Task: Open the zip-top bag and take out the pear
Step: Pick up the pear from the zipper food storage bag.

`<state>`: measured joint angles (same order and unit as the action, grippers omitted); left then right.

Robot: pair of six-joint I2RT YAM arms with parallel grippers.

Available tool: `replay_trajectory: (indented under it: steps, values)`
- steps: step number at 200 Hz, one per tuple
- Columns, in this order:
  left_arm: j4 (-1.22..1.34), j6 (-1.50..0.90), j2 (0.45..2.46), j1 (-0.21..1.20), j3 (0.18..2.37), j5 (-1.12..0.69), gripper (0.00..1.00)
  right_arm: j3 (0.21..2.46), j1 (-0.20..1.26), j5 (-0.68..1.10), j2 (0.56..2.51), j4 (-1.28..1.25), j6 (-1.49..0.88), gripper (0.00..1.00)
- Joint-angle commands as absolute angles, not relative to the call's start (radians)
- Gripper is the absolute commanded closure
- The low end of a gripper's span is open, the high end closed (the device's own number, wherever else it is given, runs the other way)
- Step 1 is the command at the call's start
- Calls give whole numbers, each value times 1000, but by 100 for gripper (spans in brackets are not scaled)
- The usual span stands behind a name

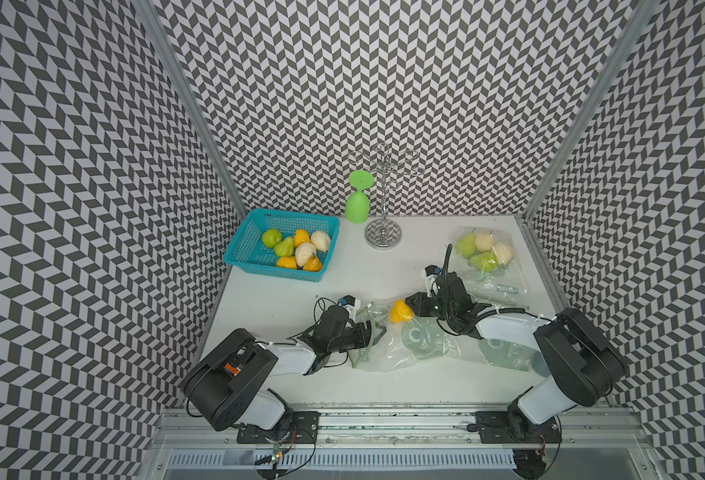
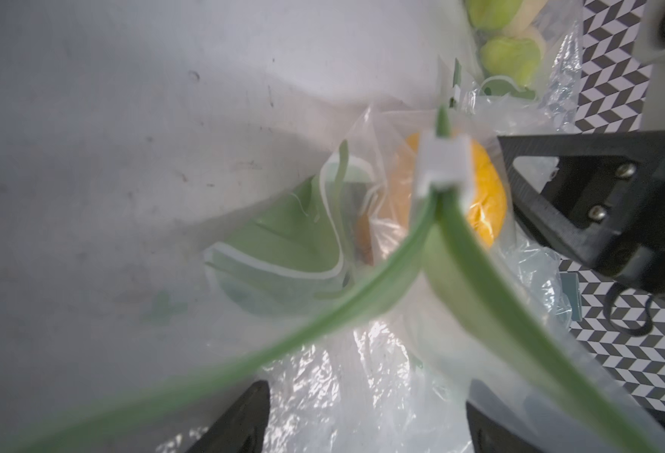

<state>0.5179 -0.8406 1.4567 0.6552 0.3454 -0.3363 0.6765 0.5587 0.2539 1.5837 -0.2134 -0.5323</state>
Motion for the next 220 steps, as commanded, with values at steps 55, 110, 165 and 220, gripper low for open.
replay_trajectory:
  steps: [55,110,165,220]
  values:
    - [483,-804,1549,672,397,-268,45,598,577,214,1520,29,-549,68]
    - [541,-823,1620,675,358,-264,52,676,576,219,1466,104,-541,73]
    - [606,-834,1482,702,308,-286,20,764,580,243,1498,120,-542,79]
    - [559,-824,1482,712,336,-314,16,725,612,278,1578,39,-552,89]
